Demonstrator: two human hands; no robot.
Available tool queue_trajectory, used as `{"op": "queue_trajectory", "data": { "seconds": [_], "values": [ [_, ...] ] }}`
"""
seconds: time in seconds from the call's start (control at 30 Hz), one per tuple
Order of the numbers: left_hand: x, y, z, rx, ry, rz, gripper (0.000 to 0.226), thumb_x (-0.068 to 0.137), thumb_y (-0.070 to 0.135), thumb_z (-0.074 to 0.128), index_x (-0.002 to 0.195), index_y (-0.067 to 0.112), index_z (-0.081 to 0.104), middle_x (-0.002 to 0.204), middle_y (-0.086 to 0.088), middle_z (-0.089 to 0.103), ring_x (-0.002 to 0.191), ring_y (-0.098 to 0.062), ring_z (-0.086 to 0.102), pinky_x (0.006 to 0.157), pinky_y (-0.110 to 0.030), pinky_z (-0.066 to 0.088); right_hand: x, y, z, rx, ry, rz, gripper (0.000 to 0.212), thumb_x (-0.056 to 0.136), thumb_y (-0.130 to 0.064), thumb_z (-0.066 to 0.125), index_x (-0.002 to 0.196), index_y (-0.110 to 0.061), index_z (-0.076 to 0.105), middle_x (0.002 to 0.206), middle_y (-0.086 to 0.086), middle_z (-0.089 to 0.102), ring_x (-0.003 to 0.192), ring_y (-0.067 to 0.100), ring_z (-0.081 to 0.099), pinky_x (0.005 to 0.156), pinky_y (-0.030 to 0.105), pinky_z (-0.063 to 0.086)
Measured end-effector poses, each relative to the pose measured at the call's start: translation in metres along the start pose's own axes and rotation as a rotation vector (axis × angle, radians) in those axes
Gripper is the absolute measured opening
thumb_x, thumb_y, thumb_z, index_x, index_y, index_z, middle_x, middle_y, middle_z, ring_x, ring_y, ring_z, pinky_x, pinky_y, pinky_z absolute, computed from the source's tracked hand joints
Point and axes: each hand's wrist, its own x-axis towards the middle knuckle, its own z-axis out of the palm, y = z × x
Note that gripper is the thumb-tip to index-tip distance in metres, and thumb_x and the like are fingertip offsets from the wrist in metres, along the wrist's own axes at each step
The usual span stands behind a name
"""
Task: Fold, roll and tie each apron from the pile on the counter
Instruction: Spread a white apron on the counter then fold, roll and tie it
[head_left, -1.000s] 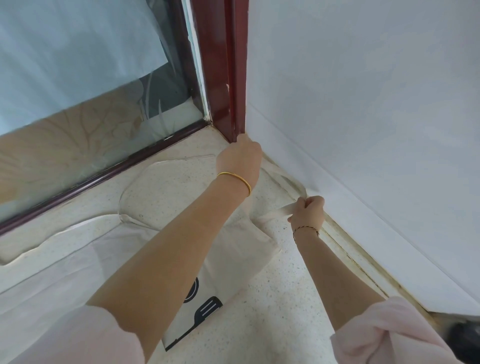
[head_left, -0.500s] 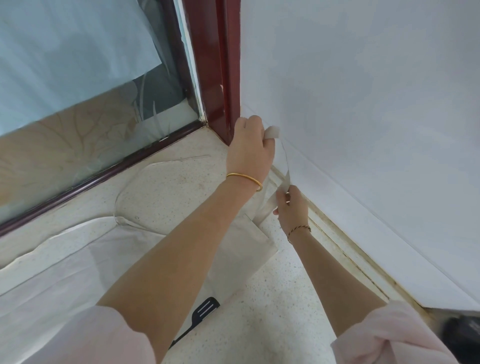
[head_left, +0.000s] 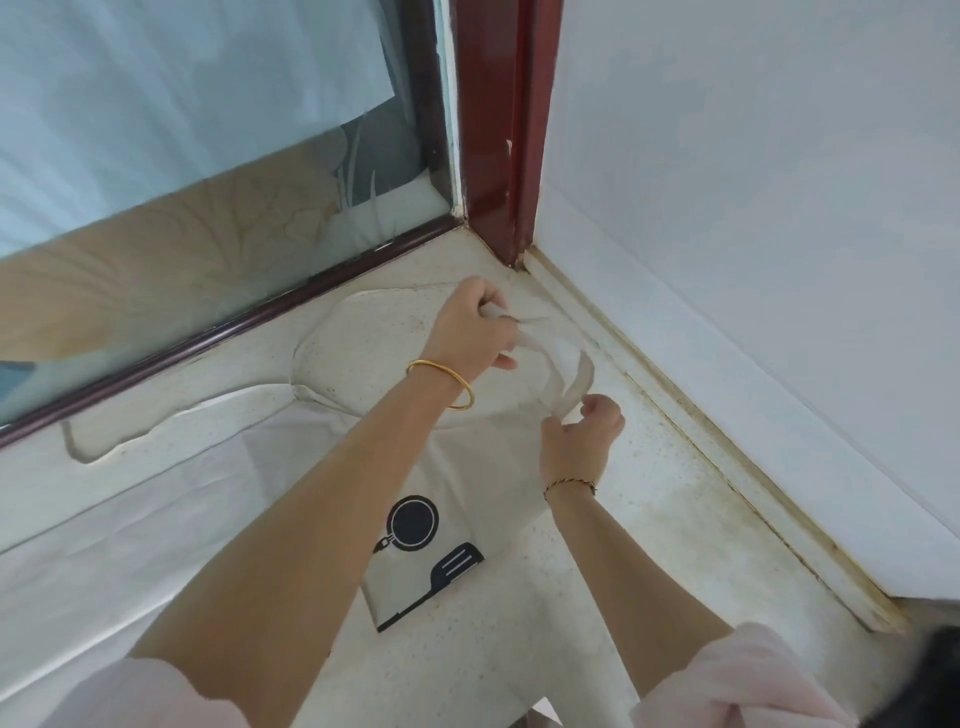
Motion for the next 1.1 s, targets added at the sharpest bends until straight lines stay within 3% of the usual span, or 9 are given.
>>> {"op": "queue_trajectory", "data": {
  "seconds": [0.17,0.27,0.4,0.5,0.7,0.83,0.9,1.03,1.1],
  "values": [
    [-0.025,-0.048,-0.049,0.069,-0.209,-0.304,0.017,0.082,0.002,0.062,0.097,0.006,0.058,0.079,-0.003,0.054,0.069,-0.009,0.056,0.076,-0.041,0.059,-0.012,0.028,0.016,-0.366,-0.269,-0.111,0.035,0.088,-0.007,0.049,0.122,-0.012,0.050,0.130,0.006,0.035,0.094,0.022,0.051,0.071,0.030,0.044],
    [-0.034,-0.076,-0.063,0.108,-0.255,-0.389,0.027,0.086,0.028,0.067,0.078,0.003,0.059,0.061,0.003,0.057,0.062,-0.005,0.058,0.080,-0.039,0.057,-0.012,0.034,0.016,-0.673,-0.368,-0.312,0.040,0.089,-0.008,0.045,0.127,-0.020,0.048,0.132,0.007,0.033,0.097,0.022,0.046,0.080,0.033,0.048],
    [-0.040,-0.109,-0.072,0.138,-0.198,-0.510,0.039,0.090,0.035,0.060,0.064,0.007,0.055,0.081,-0.008,0.060,0.087,-0.020,0.061,0.082,-0.035,0.056,-0.012,0.037,0.021,-0.892,-0.384,-0.405,0.043,0.092,-0.016,0.044,0.134,-0.014,0.038,0.125,0.013,0.036,0.096,0.025,0.048,0.080,0.031,0.045],
    [-0.048,-0.127,-0.079,0.219,-0.202,-0.517,0.025,0.089,0.020,0.061,0.070,0.011,0.049,0.071,-0.004,0.052,0.074,-0.018,0.052,0.080,-0.029,0.054,-0.007,0.036,0.019,-0.852,-0.371,-0.286,0.041,0.093,-0.019,0.044,0.132,-0.007,0.037,0.122,0.015,0.035,0.095,0.029,0.052,0.073,0.034,0.049],
    [-0.059,-0.156,-0.093,0.285,-0.178,-0.676,0.019,0.087,0.003,0.059,0.074,0.008,0.047,0.087,-0.009,0.048,0.087,-0.023,0.057,0.088,-0.035,0.054,0.003,0.035,0.017,-0.823,-0.386,-0.199,0.035,0.094,-0.024,0.048,0.124,-0.007,0.042,0.121,0.014,0.034,0.085,0.030,0.051,0.068,0.036,0.052],
    [-0.062,-0.168,-0.106,0.328,-0.087,-0.768,0.011,0.090,0.003,0.057,0.080,0.001,0.052,0.079,-0.016,0.057,0.072,-0.029,0.064,0.069,-0.028,0.056,0.003,0.037,0.016,-0.741,-0.375,-0.183,0.024,0.093,-0.016,0.046,0.116,-0.009,0.045,0.119,0.014,0.034,0.078,0.027,0.047,0.061,0.033,0.048],
    [-0.064,-0.170,-0.108,0.286,-0.042,-0.798,0.018,0.090,0.014,0.061,0.083,-0.001,0.054,0.078,-0.019,0.062,0.070,-0.030,0.066,0.070,-0.031,0.057,0.004,0.039,0.015,-0.709,-0.370,-0.185,0.024,0.092,-0.013,0.045,0.115,-0.009,0.046,0.119,0.013,0.034,0.075,0.025,0.045,0.061,0.032,0.046],
    [-0.067,-0.176,-0.107,0.177,0.077,-0.727,0.025,0.089,0.014,0.064,0.075,0.005,0.045,0.079,-0.019,0.056,0.057,-0.021,0.059,0.045,-0.024,0.054,0.006,0.041,0.014,-0.617,-0.361,-0.160,0.033,0.088,-0.005,0.041,0.121,-0.011,0.046,0.121,0.013,0.035,0.073,0.025,0.047,0.063,0.033,0.049],
    [-0.068,-0.180,-0.105,0.234,0.078,-0.689,0.026,0.090,0.011,0.062,0.075,0.008,0.041,0.072,-0.015,0.053,0.053,-0.020,0.054,0.045,-0.026,0.050,0.006,0.039,0.014,-0.569,-0.337,-0.104,0.040,0.089,-0.005,0.041,0.128,-0.013,0.042,0.123,0.013,0.035,0.077,0.026,0.048,0.063,0.034,0.049]
  ]
}}
